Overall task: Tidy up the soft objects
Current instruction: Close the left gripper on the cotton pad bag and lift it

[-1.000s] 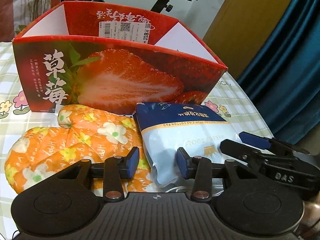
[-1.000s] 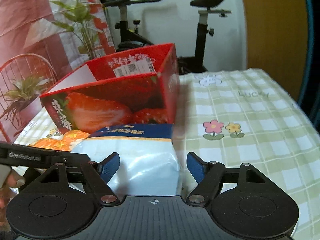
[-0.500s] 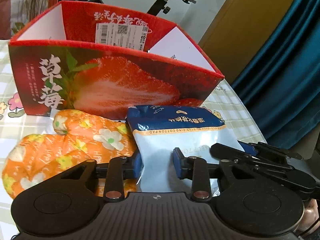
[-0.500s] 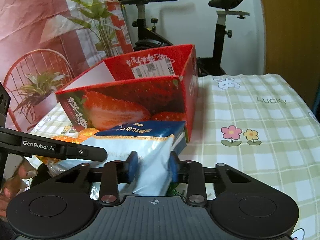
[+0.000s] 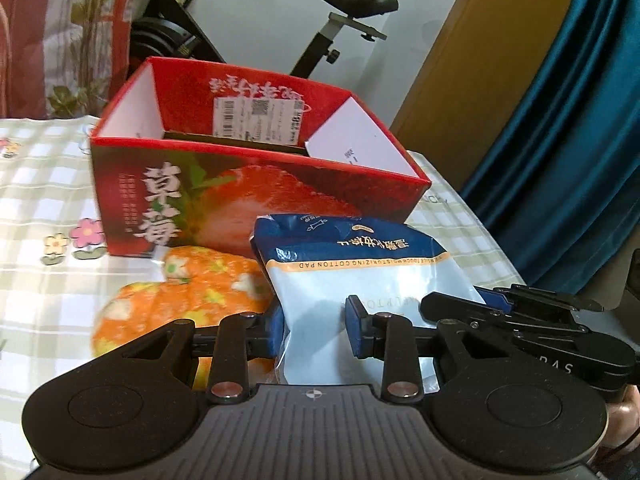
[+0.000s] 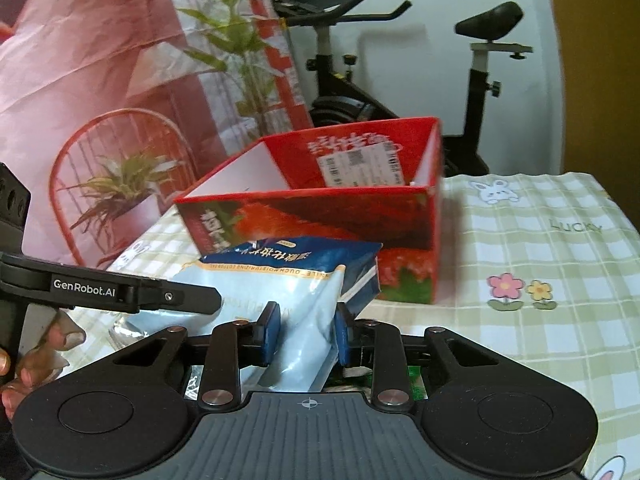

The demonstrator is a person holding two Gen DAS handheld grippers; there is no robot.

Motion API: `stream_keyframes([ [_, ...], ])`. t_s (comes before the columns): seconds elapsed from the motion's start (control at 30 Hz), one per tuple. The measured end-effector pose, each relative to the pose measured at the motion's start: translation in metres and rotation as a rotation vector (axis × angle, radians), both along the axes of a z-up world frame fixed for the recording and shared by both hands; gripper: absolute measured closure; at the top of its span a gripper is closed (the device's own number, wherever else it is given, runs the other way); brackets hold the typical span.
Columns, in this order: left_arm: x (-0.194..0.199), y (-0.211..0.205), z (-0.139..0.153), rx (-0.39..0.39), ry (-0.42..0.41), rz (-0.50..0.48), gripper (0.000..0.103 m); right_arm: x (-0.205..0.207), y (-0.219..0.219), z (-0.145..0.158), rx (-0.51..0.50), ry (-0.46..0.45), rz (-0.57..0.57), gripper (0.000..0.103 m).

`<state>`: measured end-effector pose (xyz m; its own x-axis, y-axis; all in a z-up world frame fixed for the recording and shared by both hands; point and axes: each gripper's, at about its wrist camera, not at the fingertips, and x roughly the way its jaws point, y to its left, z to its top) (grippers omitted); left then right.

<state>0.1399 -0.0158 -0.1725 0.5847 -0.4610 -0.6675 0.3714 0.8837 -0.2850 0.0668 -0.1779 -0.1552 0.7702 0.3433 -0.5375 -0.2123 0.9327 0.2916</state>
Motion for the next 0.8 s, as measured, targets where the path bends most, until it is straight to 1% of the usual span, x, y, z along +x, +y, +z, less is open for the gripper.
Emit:
stream_keyframes([
  [0.1,-0.007,0.008,0.001,0.008,0.003,0.013,0.070,-0.001,0.010,-0.001,-0.006,0.009,0.023,0.077],
  [0.23,-0.007,0.015,-0.005,0.008,0.028,0.028,0.070,-0.001,0.019,-0.005,-0.014,0.036,0.043,0.075],
  [0.4,-0.008,0.015,-0.019,0.023,0.054,0.032,0.070,-0.001,0.024,-0.019,-0.017,0.081,0.048,0.069],
  [0.5,-0.006,0.015,-0.025,0.016,0.066,0.029,0.070,0.001,0.023,-0.025,-0.018,0.102,0.047,0.066],
  [0.67,-0.006,0.016,-0.030,0.005,0.081,0.029,0.069,0.004,0.021,-0.034,0.011,0.128,0.052,0.061],
  [0.8,-0.008,0.015,-0.029,0.000,0.071,0.027,0.069,0.005,0.019,-0.035,0.042,0.142,0.044,0.062],
])
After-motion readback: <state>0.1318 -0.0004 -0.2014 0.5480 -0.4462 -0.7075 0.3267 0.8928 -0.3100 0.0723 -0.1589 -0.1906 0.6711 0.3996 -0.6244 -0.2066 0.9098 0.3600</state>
